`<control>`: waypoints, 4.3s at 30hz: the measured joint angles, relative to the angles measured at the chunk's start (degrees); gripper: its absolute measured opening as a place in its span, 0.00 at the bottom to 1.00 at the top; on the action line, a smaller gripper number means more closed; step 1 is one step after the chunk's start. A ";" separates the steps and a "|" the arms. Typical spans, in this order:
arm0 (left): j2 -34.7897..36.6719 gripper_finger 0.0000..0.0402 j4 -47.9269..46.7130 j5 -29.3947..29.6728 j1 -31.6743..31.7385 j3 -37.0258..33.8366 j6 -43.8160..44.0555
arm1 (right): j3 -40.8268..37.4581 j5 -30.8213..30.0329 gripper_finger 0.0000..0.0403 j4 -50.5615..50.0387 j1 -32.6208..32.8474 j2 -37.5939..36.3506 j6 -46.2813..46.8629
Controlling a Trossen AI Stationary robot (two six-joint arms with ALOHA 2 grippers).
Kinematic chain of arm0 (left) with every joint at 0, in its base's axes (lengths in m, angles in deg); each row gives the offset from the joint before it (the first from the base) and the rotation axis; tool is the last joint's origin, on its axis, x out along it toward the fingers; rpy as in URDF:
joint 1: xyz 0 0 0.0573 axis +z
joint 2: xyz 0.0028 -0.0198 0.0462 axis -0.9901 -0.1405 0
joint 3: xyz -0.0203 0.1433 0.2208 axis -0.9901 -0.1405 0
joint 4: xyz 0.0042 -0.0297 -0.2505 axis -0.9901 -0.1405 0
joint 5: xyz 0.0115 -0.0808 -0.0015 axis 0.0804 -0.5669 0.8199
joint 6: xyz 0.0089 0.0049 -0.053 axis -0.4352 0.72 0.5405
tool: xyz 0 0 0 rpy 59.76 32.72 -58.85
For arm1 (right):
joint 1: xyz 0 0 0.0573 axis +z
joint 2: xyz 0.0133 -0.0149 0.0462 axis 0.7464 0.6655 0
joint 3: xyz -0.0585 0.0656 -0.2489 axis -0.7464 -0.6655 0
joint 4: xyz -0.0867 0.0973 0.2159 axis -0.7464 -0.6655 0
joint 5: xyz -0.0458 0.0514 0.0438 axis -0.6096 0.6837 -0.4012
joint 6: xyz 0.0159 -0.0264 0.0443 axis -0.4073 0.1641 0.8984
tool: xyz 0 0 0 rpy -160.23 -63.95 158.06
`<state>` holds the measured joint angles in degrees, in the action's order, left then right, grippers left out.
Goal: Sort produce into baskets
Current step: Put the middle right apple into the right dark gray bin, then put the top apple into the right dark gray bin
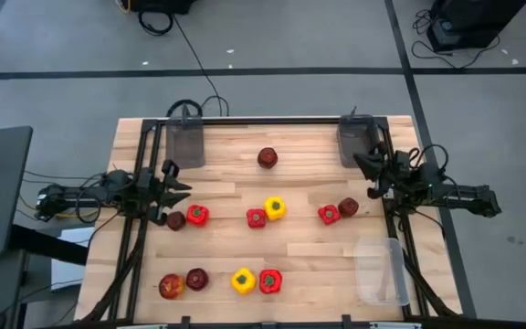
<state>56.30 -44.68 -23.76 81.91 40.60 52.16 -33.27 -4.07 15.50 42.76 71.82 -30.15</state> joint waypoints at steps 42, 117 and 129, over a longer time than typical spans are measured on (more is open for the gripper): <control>-39.38 0.60 17.24 21.81 -0.09 1.64 0.54 | 49.29 11.88 0.82 -92.80 9.68 65.23 15.39; -39.71 0.60 11.93 20.87 -0.09 1.22 3.88 | 58.88 6.73 0.80 -70.82 -54.58 93.70 -8.69; -40.91 0.74 11.63 24.82 -0.11 3.65 4.02 | 58.99 7.34 0.88 -71.26 -53.52 82.45 -6.38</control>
<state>15.39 -33.06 1.06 81.81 44.24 56.18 25.72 3.27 -55.76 -10.75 154.27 -36.53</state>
